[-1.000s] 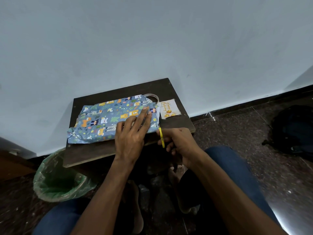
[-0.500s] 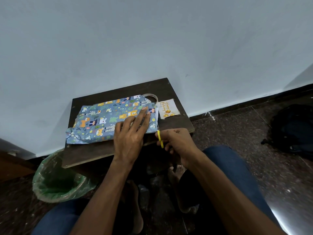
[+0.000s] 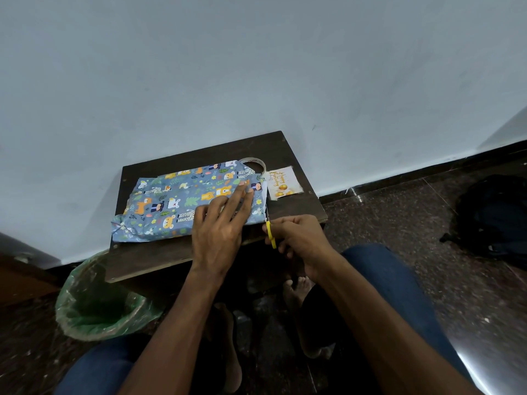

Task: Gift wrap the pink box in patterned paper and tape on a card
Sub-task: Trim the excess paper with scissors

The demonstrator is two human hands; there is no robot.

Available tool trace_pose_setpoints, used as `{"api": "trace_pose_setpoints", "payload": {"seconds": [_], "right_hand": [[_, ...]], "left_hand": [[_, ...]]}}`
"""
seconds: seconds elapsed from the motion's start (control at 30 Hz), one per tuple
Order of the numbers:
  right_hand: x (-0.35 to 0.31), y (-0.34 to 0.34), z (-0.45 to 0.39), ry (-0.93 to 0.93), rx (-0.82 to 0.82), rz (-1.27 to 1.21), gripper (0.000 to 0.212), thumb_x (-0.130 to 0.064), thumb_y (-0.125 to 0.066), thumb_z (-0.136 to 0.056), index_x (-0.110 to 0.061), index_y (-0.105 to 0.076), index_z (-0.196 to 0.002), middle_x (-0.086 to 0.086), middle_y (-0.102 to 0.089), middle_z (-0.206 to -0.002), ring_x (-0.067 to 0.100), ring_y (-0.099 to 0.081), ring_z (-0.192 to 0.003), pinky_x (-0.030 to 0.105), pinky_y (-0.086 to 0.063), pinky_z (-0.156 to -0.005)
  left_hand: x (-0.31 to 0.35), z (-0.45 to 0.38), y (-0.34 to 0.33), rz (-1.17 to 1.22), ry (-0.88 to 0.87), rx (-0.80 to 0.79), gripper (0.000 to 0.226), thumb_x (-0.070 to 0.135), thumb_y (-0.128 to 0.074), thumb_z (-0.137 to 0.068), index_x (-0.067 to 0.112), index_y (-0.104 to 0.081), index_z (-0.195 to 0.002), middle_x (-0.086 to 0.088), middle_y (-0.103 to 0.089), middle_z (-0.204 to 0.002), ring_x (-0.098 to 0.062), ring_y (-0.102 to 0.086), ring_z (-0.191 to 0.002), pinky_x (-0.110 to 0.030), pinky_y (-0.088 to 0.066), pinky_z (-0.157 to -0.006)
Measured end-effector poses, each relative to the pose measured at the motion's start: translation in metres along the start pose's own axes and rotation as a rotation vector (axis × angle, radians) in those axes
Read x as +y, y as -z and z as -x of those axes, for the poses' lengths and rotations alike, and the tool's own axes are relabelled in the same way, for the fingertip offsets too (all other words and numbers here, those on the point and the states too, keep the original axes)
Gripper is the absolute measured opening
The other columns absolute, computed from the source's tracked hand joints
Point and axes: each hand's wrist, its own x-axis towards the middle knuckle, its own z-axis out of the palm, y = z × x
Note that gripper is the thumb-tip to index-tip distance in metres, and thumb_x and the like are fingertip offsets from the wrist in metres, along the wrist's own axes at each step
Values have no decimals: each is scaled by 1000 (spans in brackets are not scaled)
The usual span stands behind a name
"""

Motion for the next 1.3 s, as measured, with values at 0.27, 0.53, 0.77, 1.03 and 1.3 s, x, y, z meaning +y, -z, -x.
{"api": "trace_pose_setpoints", "payload": {"seconds": [0.27, 0.53, 0.77, 1.03, 1.3], "right_hand": [[-2, 1, -3, -3, -18, 23, 27, -26, -80, -85, 1, -79, -89, 21, -76, -85, 14, -50, -53, 24, -38, -45], [-7, 2, -7, -78, -19, 50, 30, -24, -79, -84, 4, -79, -95, 12, -73, -74, 13, -46, -48, 22, -32, -41], [-6, 1, -8, -98, -20, 41, 29, -24, -80, -83, 3, -79, -93, 13, -73, -75, 14, -45, -46, 22, -30, -41], [-11, 1, -12, -105, -35, 49, 26, -20, -75, -85, 2, -78, -98, 16, -76, -79, 13, -44, -44, 22, -29, -40], [-13, 0, -12, -65, -35, 74, 21, -13, -72, -86, 3, -79, -98, 21, -77, -87, 11, -43, -43, 22, -29, -38]], "left_hand": [[-1, 0, 1, 7, -1, -20, 60, -3, -57, -91, 14, -62, -148, -2, -58, -156, -28, -54, -113, -42, -42, -80], [-1, 1, 2, 9, 7, -29, 60, -1, -54, -92, 14, -60, -150, 0, -57, -157, -29, -59, -111, -42, -42, -81], [-1, 1, 3, 13, 9, -27, 60, -2, -56, -91, 13, -61, -149, 0, -58, -156, -29, -60, -111, -42, -42, -80], [-1, 1, 4, 13, 14, -24, 59, -2, -61, -91, 14, -62, -148, 0, -59, -154, -30, -61, -109, -42, -44, -80], [-1, 1, 5, -1, 19, -27, 55, -1, -55, -95, 13, -62, -148, 0, -60, -154, -30, -62, -109, -42, -45, -79]]}}
